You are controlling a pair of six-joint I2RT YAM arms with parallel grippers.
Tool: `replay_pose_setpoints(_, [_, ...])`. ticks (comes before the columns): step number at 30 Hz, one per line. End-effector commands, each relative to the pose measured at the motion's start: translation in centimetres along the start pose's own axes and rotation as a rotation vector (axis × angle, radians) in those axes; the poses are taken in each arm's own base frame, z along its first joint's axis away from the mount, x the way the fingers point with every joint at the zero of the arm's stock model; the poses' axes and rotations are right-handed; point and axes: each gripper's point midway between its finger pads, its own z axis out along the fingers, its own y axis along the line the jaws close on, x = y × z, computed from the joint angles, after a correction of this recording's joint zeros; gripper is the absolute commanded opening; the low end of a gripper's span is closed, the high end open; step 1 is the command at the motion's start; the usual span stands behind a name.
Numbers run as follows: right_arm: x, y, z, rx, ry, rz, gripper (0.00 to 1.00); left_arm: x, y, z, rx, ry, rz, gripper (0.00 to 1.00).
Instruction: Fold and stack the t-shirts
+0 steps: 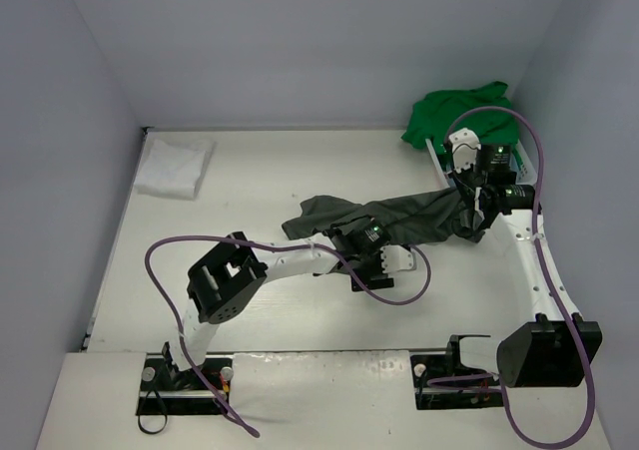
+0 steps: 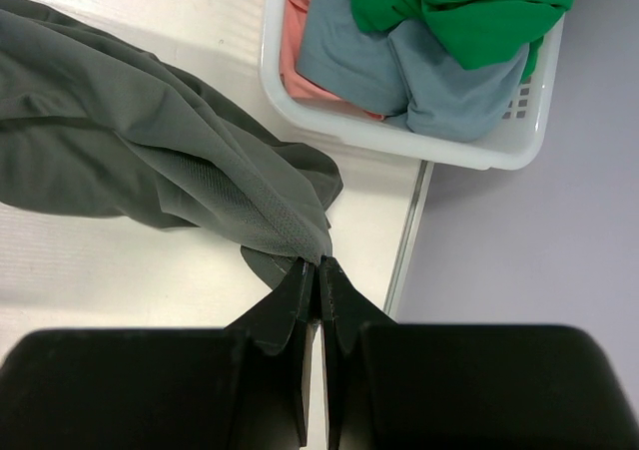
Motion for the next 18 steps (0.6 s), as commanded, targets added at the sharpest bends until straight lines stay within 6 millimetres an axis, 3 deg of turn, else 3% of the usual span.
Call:
replay_pose_setpoints(1, [-1.7,-1.0,-0.8,0.039,-0.074,0.004,0.0,-3.4,0.4,-1.8,0.005,-0.097,-0.02,0.79])
replay_pose_setpoints(7, [-1.9,-0.5,-0.5,0.011,-0.085,0.013,0.0,-2.5,-0.1,-0.5,0.028,-0.071,-0.029,0.76])
replay_pose_setpoints(18, [-1.4,-0.4,-0.5,0.016,-0.08,0.002,0.0,-1.2,-0.9,0.7,0.071,-0.022,-0.007,0.55])
